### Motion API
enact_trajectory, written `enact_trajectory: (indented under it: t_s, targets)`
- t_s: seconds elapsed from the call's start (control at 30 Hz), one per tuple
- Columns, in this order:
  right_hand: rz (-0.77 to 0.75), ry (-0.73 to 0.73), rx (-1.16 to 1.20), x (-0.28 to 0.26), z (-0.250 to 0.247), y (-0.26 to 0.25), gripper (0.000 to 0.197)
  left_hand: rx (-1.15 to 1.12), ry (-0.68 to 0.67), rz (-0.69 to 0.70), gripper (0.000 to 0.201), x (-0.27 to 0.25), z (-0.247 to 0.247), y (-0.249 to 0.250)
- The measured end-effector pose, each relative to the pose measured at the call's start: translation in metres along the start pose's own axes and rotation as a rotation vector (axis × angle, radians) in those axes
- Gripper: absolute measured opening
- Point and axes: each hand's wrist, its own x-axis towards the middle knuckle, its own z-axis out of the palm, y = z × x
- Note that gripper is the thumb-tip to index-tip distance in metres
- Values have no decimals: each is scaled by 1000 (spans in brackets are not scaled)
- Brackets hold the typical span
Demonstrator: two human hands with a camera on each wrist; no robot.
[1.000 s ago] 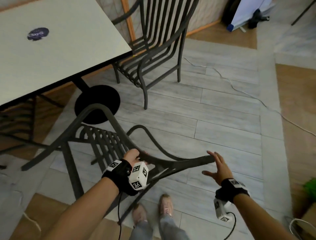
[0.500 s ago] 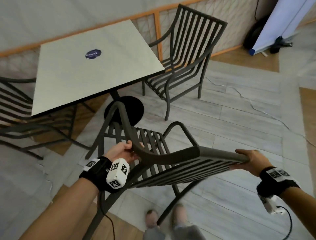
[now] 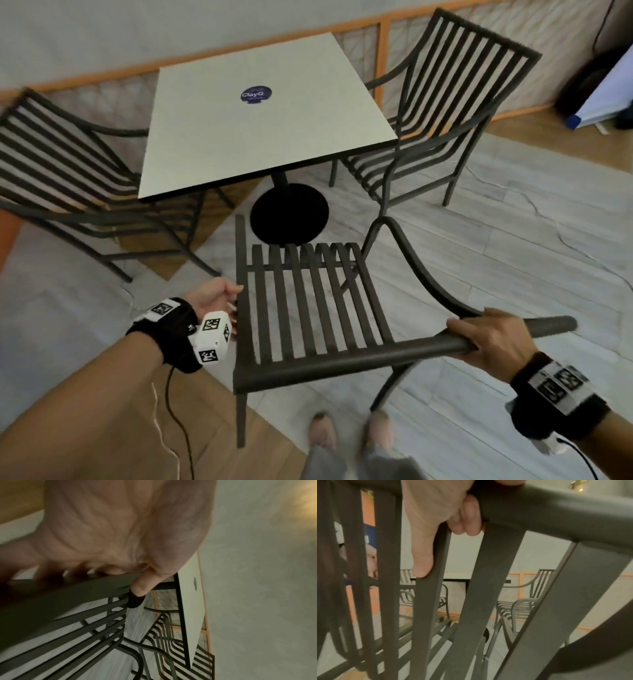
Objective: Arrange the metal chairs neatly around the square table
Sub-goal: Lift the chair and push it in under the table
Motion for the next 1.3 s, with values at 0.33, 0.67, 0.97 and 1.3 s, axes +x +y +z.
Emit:
enact_trajectory:
  t_s: [0.33,0.67,0.97,1.3]
  targets:
    - [20,-225,-13,-23,22,-89,32,-102,211,47,33,65,-6,-32]
    - [106,-507,-96,41,83,-150,40,-258,299,19,46,124,-45,-62]
    - [223,-608,-162,64,95,-151,34,-194,271,-47,72,162,-76,-64]
    - [340,-627,-152,159,97,-127,12,166,206,123,65,105,-94,25]
